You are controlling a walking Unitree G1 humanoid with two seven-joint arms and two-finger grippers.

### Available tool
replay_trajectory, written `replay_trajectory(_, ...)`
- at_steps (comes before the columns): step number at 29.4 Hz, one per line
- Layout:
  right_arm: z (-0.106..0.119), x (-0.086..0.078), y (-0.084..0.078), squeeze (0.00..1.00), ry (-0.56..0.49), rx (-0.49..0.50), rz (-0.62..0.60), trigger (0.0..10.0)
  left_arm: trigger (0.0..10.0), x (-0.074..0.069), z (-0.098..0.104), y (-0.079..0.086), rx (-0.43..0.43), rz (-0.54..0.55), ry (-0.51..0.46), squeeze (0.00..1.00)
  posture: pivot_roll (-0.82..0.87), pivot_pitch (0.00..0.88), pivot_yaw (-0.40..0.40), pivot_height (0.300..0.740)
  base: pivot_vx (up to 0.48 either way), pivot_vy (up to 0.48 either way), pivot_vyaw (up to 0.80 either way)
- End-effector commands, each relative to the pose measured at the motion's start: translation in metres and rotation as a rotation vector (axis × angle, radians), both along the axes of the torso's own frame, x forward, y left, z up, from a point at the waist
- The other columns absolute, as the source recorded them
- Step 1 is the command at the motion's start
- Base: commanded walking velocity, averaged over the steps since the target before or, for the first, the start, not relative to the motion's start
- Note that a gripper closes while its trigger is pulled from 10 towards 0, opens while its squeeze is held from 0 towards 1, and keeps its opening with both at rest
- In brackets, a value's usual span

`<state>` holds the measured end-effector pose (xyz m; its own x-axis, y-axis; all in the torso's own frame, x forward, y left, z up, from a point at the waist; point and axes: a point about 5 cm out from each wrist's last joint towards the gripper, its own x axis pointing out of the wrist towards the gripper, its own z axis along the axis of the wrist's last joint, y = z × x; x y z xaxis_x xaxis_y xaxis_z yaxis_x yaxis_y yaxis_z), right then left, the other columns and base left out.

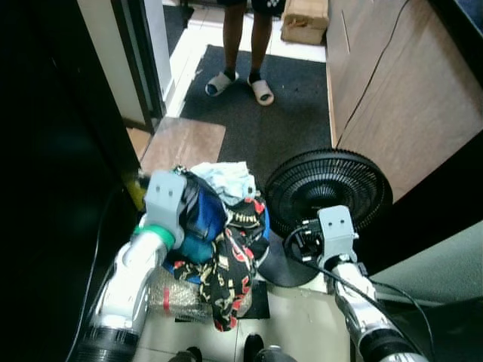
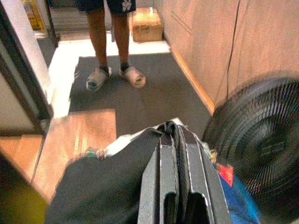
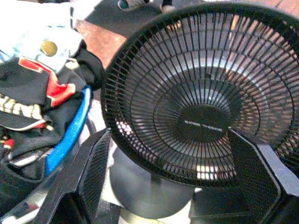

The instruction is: Clothes washing

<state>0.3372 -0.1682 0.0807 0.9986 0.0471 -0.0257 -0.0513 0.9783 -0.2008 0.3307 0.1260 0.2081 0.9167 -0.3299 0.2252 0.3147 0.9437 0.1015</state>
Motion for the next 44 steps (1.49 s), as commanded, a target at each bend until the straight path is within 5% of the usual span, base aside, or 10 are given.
replay_trajectory(1, -0.006, -0.002, -0.001, 0.0, 0.021, 0.013, -0.013, 10.0, 10.0, 0.0, 0.022, -0.009, -0.041, -0.033, -0.047, 0.0, 0.06, 0.142, 0.005, 0.74, 0.0, 0.0, 0.0)
replay_trajectory(4, 0.009, 0.006, 0.004, 0.0, -0.036, 0.036, -0.015, 10.0, 10.0, 0.006, 0.107, -0.019, -0.074, -0.062, -0.278, 0.0, 0.07, 0.076, 0.005, 0.74, 0.0, 0.0, 0.0)
replay_trajectory(9, 0.017, 0.009, 0.005, 0.0, -0.074, 0.048, -0.016, 10.0, 10.0, 0.001, 0.133, -0.018, -0.08, -0.078, -0.352, 0.0, 0.07, 0.076, 0.005, 0.74, 0.0, 0.0, 0.0)
replay_trajectory(10, 0.031, 0.01, 0.004, 0.0, -0.141, 0.055, -0.021, 10.0, 10.0, -0.006, 0.137, -0.015, 0.01, -0.069, -0.409, 0.0, 0.07, 0.045, 0.011, 0.74, 0.0, 0.0, 0.0)
replay_trajectory(11, 0.031, 0.01, 0.004, 0.0, -0.141, 0.055, -0.021, 10.0, 10.0, -0.006, 0.137, -0.015, 0.01, -0.069, -0.409, 0.0, 0.07, 0.045, 0.011, 0.74, 0.0, 0.0, 0.0)
replay_trajectory(12, 0.058, 0.008, 0.001, 0.0, -0.274, 0.067, -0.032, 10.0, 10.0, -0.018, 0.135, -0.01, 0.154, -0.058, -0.454, 0.0, 0.07, 0.039, 0.016, 0.74, 0.0, 0.0, 0.0)
replay_trajectory(14, 0.064, 0.007, 0.001, 0.0, -0.304, 0.07, -0.034, 10.0, 10.0, -0.021, 0.135, -0.009, 0.185, -0.056, -0.457, 0.0, 0.07, 0.039, 0.016, 0.74, 0.0, 0.0, 0.0)
replay_trajectory(19, 0.126, -0.02, -0.01, 0.0, -0.548, 0.033, -0.046, 10.0, 10.0, -0.045, 0.108, 0.014, 0.05, 0.017, -0.313, 0.0, 0.05, 0.009, 0.004, 0.74, 0.0, 0.0, 0.0)
replay_trajectory(26, 0.173, -0.032, -0.02, 0.0, -0.688, 0.057, -0.076, 10.0, 10.0, -0.05, 0.126, 0.02, -0.032, 0.037, -0.356, 0.0, 0.06, 0.0, -0.017, 0.74, 0.0, 0.0, 0.0)
replay_trajectory(44, 0.172, -0.023, -0.019, 0.0, -0.602, 0.074, -0.069, 10.0, 10.0, -0.026, 0.104, 0.01, -0.059, 0.09, -0.281, 0.0, 0.04, 0.0, -0.031, 0.74, 0.0, 0.0, 0.0)
